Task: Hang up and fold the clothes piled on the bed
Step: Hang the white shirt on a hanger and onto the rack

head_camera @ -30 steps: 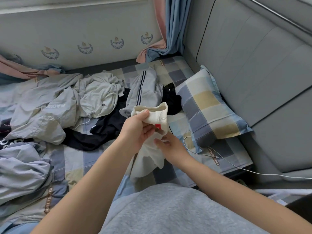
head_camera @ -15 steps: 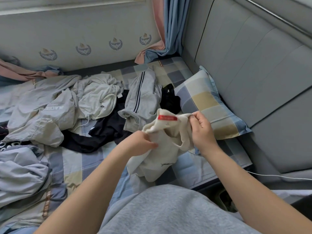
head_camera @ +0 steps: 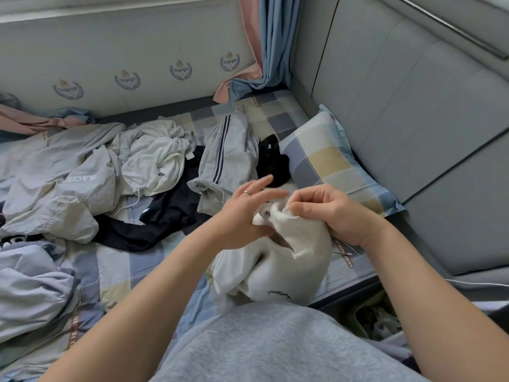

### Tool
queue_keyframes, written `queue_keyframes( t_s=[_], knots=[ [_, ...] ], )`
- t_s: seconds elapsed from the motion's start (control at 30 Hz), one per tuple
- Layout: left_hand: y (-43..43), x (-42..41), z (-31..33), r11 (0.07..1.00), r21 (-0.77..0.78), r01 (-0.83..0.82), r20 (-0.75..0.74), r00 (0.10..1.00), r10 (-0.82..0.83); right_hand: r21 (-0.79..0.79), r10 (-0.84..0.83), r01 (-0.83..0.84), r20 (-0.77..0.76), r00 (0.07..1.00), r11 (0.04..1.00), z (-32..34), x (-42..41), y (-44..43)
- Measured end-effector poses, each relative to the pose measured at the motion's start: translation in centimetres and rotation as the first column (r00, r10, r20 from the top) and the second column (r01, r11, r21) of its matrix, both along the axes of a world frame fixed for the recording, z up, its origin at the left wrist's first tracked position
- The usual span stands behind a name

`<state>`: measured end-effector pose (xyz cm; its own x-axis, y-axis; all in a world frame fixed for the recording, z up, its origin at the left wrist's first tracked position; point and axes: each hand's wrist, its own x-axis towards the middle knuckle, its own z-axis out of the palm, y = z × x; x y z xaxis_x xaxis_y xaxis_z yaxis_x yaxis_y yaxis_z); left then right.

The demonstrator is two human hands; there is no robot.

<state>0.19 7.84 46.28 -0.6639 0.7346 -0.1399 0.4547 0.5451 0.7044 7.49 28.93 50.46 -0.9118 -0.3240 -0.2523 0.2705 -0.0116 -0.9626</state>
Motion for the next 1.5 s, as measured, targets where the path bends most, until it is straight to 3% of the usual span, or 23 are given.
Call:
queue_keyframes(
  t_s=[0.07, 0.17, 0.33, 0.43, 0.63, 0.7, 0.77, 0.83, 0.9, 1.03, 1.1, 1.23, 1.4, 1.5],
  knots=[
    [0.5, 0.5, -0.4, 0.998, -0.05, 0.036, 0.041, 0.999, -0.034, -0.006, 0.047, -0.047, 0.022, 0.999, 0.999, 0.3, 0.1, 0.5],
    [0.9, 0.9, -0.6, 0.995, -0.068, 0.07, -0.015, 0.997, -0.071, 0.02, 0.038, -0.038, 0.046, 0.998, 0.999, 0.6, 0.8, 1.6],
    [0.3, 1.3, -1.7, 0.995, -0.081, -0.05, -0.02, 0.999, 0.049, 0.225, -0.214, 0.212, -0.016, 0.977, 0.951, -0.5, 3.1, 3.1],
    [-0.8, 1.4, -3.3, 0.978, -0.201, -0.058, -0.15, 0.988, 0.028, 0.315, -0.341, 0.345, -0.072, 0.937, 0.884, -2.3, 4.5, 3.3],
    [-5.1, 1.0, -6.1, 0.874, -0.4, -0.276, -0.31, 0.938, 0.155, 0.445, -0.507, 0.48, -0.068, 0.86, 0.756, -6.0, 7.4, 0.9],
    [-6.5, 1.0, -6.5, 0.916, -0.31, -0.256, -0.195, 0.96, 0.202, 0.484, -0.577, 0.545, -0.098, 0.811, 0.684, -6.7, 8.1, -0.8],
    [-7.5, 1.1, -6.0, 0.949, -0.133, -0.285, 0.04, 0.956, 0.292, 0.54, -0.635, 0.597, -0.142, 0.759, 0.594, -7.1, 8.7, -2.8],
    [-8.5, 1.4, -5.0, 0.949, -0.017, -0.316, 0.121, 0.941, 0.316, 0.6, -0.651, 0.608, -0.183, 0.737, 0.52, -7.0, 9.4, -5.5],
    [-9.6, 1.6, -3.7, 0.956, 0.057, -0.289, 0.118, 0.952, 0.281, 0.608, -0.635, 0.6, -0.196, 0.748, 0.52, -6.7, 10.1, -8.8],
    [-11.9, 2.3, 0.1, 0.984, 0.158, -0.077, 0.139, 0.989, 0.055, 0.499, -0.557, 0.564, -0.181, 0.811, 0.658, -5.9, 10.8, -17.3],
    [-13.5, 3.2, 1.5, 0.98, 0.195, 0.023, 0.109, 0.993, -0.045, 0.448, -0.596, 0.575, -0.111, 0.795, 0.685, -7.1, 10.6, -21.9],
    [-17.5, 5.7, 3.0, 0.957, 0.232, 0.174, 0.171, 0.961, -0.216, 0.618, -0.745, 0.639, -0.126, 0.655, 0.458, -10.8, 11.6, -28.7],
    [-20.3, 7.5, 3.2, 0.938, 0.207, 0.28, 0.248, 0.912, -0.327, 0.751, -0.792, 0.549, -0.057, 0.607, 0.367, -13.2, 16.5, -31.5],
    [-20.9, 8.1, 2.1, 0.916, 0.12, 0.382, 0.251, 0.882, -0.4, 0.768, -0.864, 0.554, 0.0, 0.504, 0.323, -13.0, 19.8, -31.7]
  ],
)
